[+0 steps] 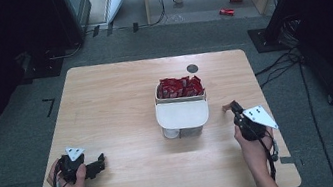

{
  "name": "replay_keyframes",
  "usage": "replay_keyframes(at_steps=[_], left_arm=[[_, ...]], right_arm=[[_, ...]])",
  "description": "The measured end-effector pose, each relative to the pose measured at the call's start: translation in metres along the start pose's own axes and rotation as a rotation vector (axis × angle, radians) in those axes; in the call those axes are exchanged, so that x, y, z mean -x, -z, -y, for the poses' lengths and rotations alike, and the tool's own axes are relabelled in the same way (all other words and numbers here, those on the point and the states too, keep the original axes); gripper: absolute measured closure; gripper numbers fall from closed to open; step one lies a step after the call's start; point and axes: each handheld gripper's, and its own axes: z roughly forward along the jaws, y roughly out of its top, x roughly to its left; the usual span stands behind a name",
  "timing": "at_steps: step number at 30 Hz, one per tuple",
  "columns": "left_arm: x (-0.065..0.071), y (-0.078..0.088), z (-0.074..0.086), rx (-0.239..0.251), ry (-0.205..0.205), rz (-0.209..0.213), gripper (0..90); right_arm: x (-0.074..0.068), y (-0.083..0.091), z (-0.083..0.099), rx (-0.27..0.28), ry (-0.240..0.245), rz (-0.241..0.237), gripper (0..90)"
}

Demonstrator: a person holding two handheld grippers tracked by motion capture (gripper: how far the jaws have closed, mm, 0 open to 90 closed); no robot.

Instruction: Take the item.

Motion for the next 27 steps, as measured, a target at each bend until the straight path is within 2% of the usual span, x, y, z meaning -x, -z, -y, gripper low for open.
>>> replay_keyframes(at_steps=[5,8,9,11,14,20,21,23,27], left_arm=[[0.000,0.000,0.000,0.000,0.000,0.000,8.3],[0.000,0.000,0.000,0.000,0.000,0.000,8.3],[0.000,0.000,0.000,0.000,0.000,0.000,8.3],[0.000,0.000,0.000,0.000,0.000,0.000,8.3],[0.000,0.000,0.000,0.000,0.000,0.000,8.3],[0.000,0.000,0.000,0.000,0.000,0.000,8.3],[0.000,-0.001,0.000,0.002,0.001,0.000,8.3],[0.000,-0.001,-0.001,0.001,0.001,0.000,8.2],[0.000,-0.001,-0.001,0.001,0.001,0.000,8.2]], right_arm=[[-0.003,0.017,0.017,-0.042,-0.022,-0.015,87.8],[-0.002,0.020,0.023,-0.067,-0.048,-0.021,87.7],[-0.003,0.022,0.029,-0.095,-0.067,-0.021,87.7],[-0.003,0.022,0.031,-0.109,-0.073,-0.023,87.6],[-0.003,0.017,0.041,-0.174,-0.105,-0.024,87.6],[-0.004,0.004,0.051,-0.246,-0.109,-0.018,87.0],[-0.004,-0.001,0.053,-0.272,-0.113,-0.018,86.8],[-0.004,-0.004,0.052,-0.280,-0.112,-0.025,86.3],[-0.004,-0.008,0.052,-0.329,-0.112,-0.037,85.4]])
